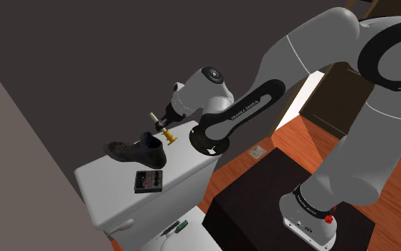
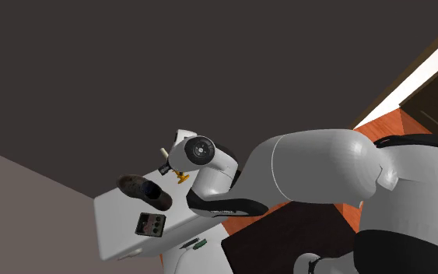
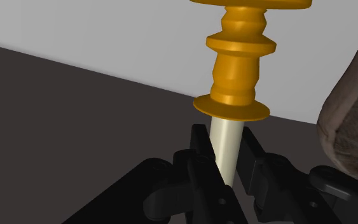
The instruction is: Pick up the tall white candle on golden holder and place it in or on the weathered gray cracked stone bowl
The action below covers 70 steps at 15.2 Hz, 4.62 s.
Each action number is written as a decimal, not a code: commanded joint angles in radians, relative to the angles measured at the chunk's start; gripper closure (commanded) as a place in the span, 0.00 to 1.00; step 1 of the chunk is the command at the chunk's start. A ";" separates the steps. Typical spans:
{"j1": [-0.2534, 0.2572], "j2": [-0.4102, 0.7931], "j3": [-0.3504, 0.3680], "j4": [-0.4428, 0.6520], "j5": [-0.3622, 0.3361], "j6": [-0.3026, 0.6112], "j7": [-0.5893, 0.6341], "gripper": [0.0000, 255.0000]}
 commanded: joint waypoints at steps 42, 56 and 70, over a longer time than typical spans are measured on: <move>0.009 -0.743 -0.052 -0.411 0.662 -0.330 -0.608 1.00; 0.087 -0.724 -0.122 -0.581 0.737 -0.146 -0.704 1.00; 0.106 -0.694 -0.134 -0.590 0.752 -0.106 -0.718 0.00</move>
